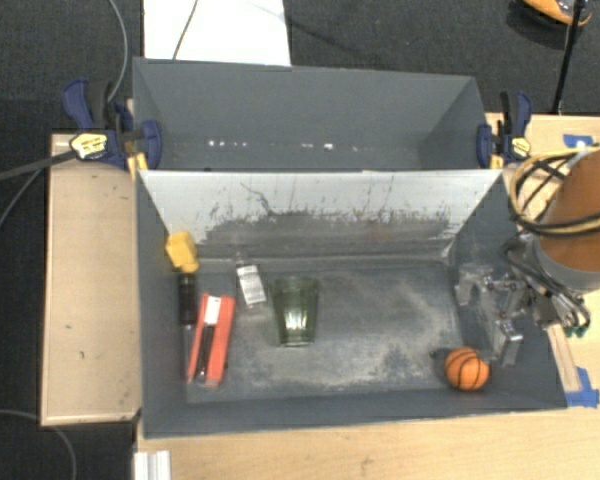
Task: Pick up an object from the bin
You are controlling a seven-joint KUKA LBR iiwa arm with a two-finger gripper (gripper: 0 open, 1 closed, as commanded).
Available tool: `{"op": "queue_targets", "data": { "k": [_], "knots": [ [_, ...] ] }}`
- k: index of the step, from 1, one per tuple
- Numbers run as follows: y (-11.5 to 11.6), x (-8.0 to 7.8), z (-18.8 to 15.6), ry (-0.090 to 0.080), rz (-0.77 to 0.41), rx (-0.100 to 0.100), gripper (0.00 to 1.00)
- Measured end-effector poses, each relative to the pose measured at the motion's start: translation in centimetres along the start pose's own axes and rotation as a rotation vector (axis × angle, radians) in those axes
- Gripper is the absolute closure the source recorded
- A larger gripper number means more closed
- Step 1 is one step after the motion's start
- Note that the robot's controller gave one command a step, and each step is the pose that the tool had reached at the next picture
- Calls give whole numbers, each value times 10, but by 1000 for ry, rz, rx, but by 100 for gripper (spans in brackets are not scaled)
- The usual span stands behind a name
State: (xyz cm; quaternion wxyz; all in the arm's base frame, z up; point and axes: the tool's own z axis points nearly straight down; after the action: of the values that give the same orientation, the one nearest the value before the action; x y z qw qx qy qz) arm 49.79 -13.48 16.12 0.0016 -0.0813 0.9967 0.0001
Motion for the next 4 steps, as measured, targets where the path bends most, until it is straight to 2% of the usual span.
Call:
{"op": "queue_targets", "data": {
  "k": [1, 2, 3, 4],
  "knots": [
    [-15, 8, 18, -2, -126, 2, 0],
    [-14, 14, 75, -2, -396, 1, 0],
    [-14, 17, 86, -13, -468, 6, 100],
    [-14, 17, 87, -13, -468, 6, 100]
  ]
}}
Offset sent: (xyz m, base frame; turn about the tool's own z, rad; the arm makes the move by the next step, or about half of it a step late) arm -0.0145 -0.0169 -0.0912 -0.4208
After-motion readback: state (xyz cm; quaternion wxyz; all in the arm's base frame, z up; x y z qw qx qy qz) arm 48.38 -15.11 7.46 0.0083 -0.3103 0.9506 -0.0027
